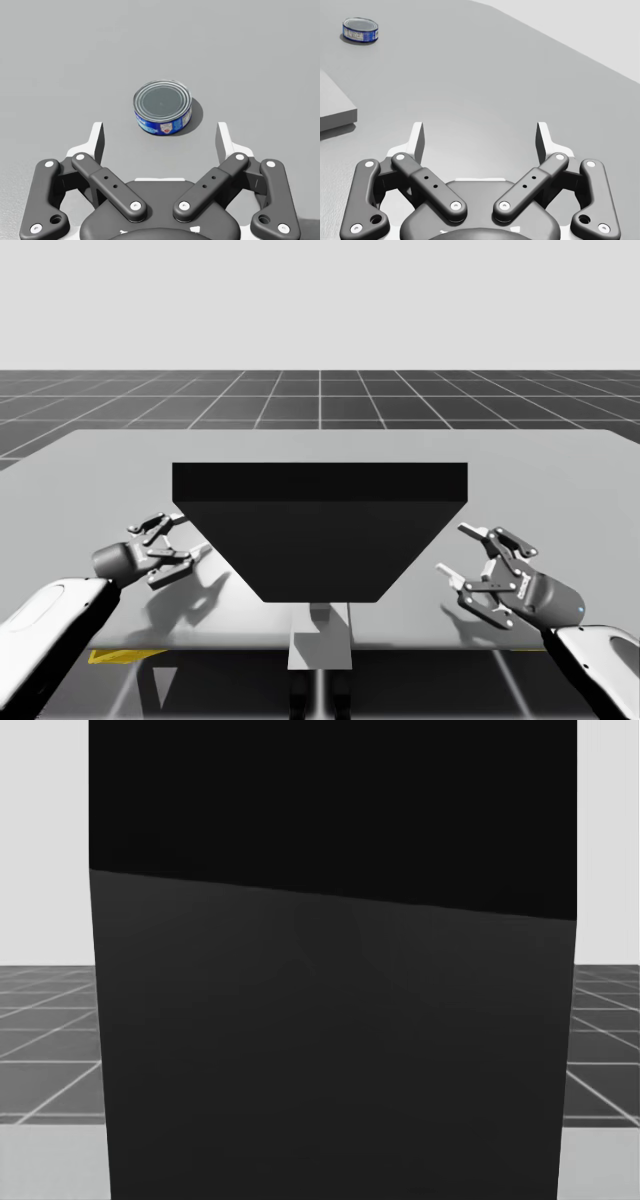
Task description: Reach around the screen and pick up the object behind it.
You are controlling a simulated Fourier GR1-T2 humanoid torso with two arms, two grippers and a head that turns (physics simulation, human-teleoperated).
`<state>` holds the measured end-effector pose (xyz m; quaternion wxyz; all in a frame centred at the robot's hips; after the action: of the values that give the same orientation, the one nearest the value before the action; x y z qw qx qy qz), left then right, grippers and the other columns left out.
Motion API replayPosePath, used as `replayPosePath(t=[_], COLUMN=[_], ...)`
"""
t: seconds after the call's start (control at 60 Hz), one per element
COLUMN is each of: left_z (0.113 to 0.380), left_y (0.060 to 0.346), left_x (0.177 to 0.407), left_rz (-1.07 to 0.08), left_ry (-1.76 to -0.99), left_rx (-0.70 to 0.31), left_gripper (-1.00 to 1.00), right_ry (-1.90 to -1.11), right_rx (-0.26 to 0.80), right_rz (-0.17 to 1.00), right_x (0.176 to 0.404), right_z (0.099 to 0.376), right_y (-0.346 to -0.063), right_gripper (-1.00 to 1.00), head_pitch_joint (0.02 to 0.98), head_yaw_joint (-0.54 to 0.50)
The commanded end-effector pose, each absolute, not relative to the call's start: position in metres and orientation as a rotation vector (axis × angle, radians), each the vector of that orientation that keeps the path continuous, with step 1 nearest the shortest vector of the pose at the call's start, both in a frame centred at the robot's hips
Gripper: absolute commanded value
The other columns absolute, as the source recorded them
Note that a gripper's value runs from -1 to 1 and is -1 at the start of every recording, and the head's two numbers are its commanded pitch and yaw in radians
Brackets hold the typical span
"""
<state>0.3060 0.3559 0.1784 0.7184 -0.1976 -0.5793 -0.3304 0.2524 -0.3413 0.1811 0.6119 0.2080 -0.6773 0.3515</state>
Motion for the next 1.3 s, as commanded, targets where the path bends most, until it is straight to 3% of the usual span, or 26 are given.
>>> replayPosePath(t=[0.017,0.5,0.867,1.3], left_z=[0.171,0.145,0.133,0.112], left_y=[0.343,0.319,0.292,0.286], left_x=[0.327,0.377,0.392,0.403], left_rz=[-0.743,-0.753,-0.773,-0.745], left_ry=[-1.256,-1.198,-1.182,-1.148], left_rx=[-0.446,-0.46,-0.508,-0.508], left_gripper=[-1.0,-1.0,-1.0,-1.0], right_ry=[-1.562,-1.543,-1.536,-1.538], right_rx=[0.481,0.473,0.479,0.489], right_rz=[0.83,0.864,0.887,0.922], right_x=[0.251,0.246,0.244,0.237], right_z=[0.179,0.176,0.174,0.177], right_y=[-0.34,-0.335,-0.329,-0.317], right_gripper=[-1.0,-1.0,-1.0,-1.0], head_pitch_joint=[0.137,0.155,0.165,0.18], head_yaw_joint=[0.01,0.0,0.0,-0.01])
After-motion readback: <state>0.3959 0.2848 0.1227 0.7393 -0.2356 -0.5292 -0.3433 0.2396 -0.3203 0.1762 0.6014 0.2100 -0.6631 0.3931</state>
